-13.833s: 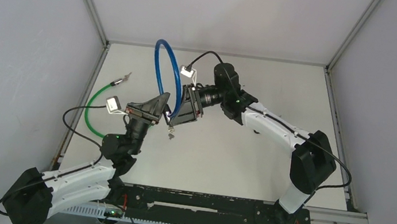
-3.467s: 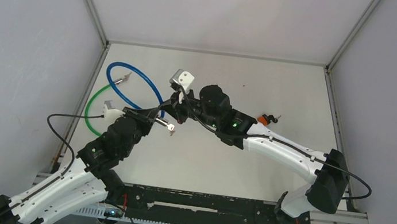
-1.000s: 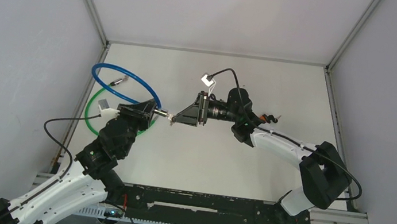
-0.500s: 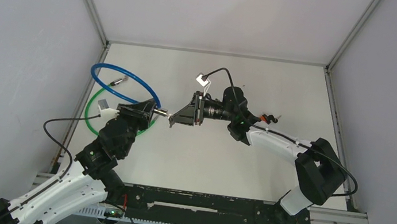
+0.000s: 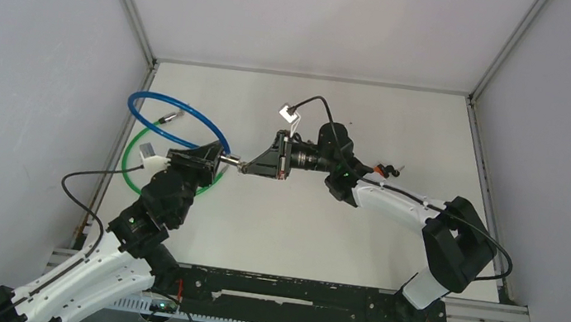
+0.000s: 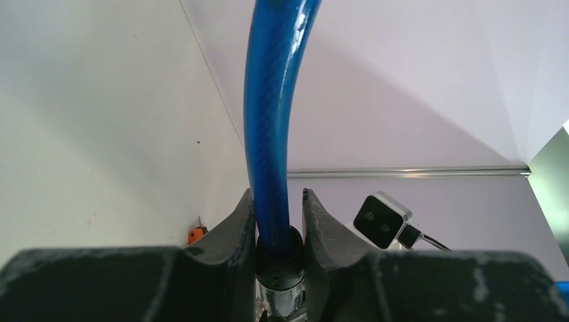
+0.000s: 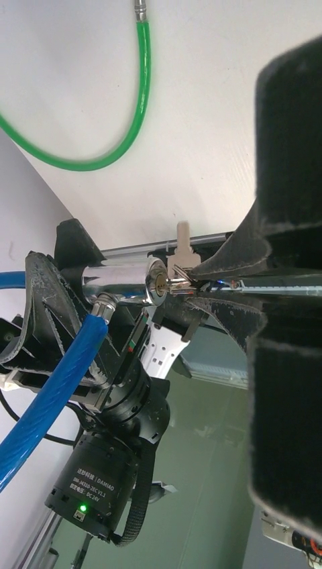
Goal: Lock with the key
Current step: Lock the lock.
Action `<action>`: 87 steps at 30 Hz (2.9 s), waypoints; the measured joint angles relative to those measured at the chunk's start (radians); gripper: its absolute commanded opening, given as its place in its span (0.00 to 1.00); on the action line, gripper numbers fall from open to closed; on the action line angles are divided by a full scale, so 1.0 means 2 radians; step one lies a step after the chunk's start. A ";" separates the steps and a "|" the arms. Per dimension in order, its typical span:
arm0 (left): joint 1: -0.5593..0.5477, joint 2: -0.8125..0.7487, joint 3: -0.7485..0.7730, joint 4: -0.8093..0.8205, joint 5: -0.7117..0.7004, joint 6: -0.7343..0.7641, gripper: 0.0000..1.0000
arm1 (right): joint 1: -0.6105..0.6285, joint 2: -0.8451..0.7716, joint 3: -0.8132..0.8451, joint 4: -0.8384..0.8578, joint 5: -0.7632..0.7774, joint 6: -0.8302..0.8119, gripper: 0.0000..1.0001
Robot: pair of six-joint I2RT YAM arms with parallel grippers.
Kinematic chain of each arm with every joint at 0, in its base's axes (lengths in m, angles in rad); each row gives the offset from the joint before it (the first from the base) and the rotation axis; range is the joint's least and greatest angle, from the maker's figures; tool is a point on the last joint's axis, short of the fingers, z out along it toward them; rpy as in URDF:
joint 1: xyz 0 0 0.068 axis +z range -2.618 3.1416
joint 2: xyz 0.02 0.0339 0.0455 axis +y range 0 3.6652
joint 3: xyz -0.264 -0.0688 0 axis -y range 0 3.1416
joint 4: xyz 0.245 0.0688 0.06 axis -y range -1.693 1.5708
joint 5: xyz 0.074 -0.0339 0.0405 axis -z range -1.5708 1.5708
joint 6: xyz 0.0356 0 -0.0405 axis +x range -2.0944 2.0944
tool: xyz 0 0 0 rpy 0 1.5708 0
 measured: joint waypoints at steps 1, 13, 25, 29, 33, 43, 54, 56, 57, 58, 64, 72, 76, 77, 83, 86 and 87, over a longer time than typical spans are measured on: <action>0.000 0.000 0.000 0.000 -0.002 0.000 0.00 | 0.000 0.000 0.002 -0.002 0.000 -0.002 0.09; 0.001 -0.003 0.000 0.001 -0.007 -0.003 0.00 | 0.006 0.000 0.023 -0.032 0.005 -0.036 0.00; 0.002 -0.003 0.000 -0.043 -0.018 -0.006 0.00 | 0.055 -0.026 0.023 -0.122 0.121 -0.184 0.00; 0.003 -0.005 0.000 -0.050 -0.020 -0.008 0.00 | 0.090 -0.043 0.023 -0.150 0.202 -0.265 0.00; 0.004 -0.009 0.000 -0.056 -0.025 -0.010 0.00 | 0.124 -0.051 0.019 -0.154 0.283 -0.348 0.00; 0.004 -0.013 0.000 -0.075 -0.016 -0.016 0.00 | 0.179 -0.061 -0.041 -0.075 0.415 -0.511 0.00; 0.004 -0.018 0.000 -0.074 -0.016 -0.030 0.00 | 0.191 -0.059 -0.043 -0.057 0.455 -0.566 0.00; 0.004 -0.019 0.000 -0.075 -0.016 -0.030 0.00 | 0.193 -0.057 -0.043 -0.055 0.463 -0.574 0.00; 0.004 -0.019 0.000 -0.075 -0.016 -0.030 0.00 | 0.194 -0.057 -0.043 -0.055 0.466 -0.577 0.00; 0.004 -0.019 0.000 -0.075 -0.016 -0.031 0.00 | 0.195 -0.057 -0.043 -0.054 0.469 -0.579 0.00; 0.004 -0.019 0.000 -0.076 -0.016 -0.034 0.00 | 0.196 -0.056 -0.043 -0.055 0.474 -0.576 0.14; 0.003 -0.025 0.000 -0.079 -0.017 -0.047 0.00 | 0.192 -0.056 -0.044 -0.074 0.476 -0.558 0.44; 0.004 -0.031 0.000 -0.079 -0.020 -0.052 0.00 | 0.187 -0.056 -0.045 -0.088 0.473 -0.547 0.51; 0.004 -0.031 0.000 -0.079 -0.020 -0.052 0.00 | 0.186 -0.056 -0.045 -0.093 0.469 -0.542 0.51; 0.004 -0.033 0.000 -0.080 -0.020 -0.052 0.00 | 0.163 -0.060 -0.044 -0.131 0.434 -0.517 0.54; 0.003 -0.033 0.000 -0.083 -0.020 -0.052 0.00 | 0.152 -0.062 -0.034 -0.150 0.406 -0.508 0.54; 0.004 -0.033 0.000 -0.084 -0.020 -0.052 0.00 | 0.150 -0.062 -0.024 -0.158 0.392 -0.504 0.54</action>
